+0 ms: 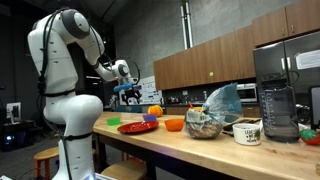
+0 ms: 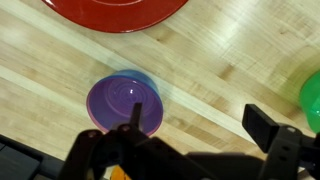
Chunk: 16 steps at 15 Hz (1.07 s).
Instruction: Pour the contents in the blue bowl into the orange bowl
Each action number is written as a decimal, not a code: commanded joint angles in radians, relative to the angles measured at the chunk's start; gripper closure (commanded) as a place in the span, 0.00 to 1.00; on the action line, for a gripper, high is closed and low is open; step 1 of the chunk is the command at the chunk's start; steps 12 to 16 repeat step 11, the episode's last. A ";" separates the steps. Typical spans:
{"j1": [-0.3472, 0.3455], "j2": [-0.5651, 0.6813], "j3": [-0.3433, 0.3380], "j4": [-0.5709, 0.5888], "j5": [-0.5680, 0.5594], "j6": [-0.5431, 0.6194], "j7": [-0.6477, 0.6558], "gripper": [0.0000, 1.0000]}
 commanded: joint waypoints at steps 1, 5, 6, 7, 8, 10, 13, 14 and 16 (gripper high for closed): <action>0.001 -0.111 -0.010 -0.077 0.036 -0.003 -0.032 0.00; 0.006 -0.189 -0.021 -0.123 0.067 -0.011 -0.058 0.00; 0.006 -0.208 -0.024 -0.134 0.075 -0.013 -0.062 0.00; 0.006 -0.227 -0.025 -0.146 0.079 -0.014 -0.064 0.00; 0.003 -0.246 -0.024 -0.156 0.079 -0.017 -0.061 0.00; 0.002 -0.283 -0.027 -0.178 0.082 -0.018 -0.058 0.00; 0.000 -0.300 -0.027 -0.189 0.080 -0.016 -0.055 0.00; 0.000 -0.300 -0.027 -0.189 0.080 -0.016 -0.055 0.00; 0.000 -0.300 -0.027 -0.189 0.080 -0.016 -0.055 0.00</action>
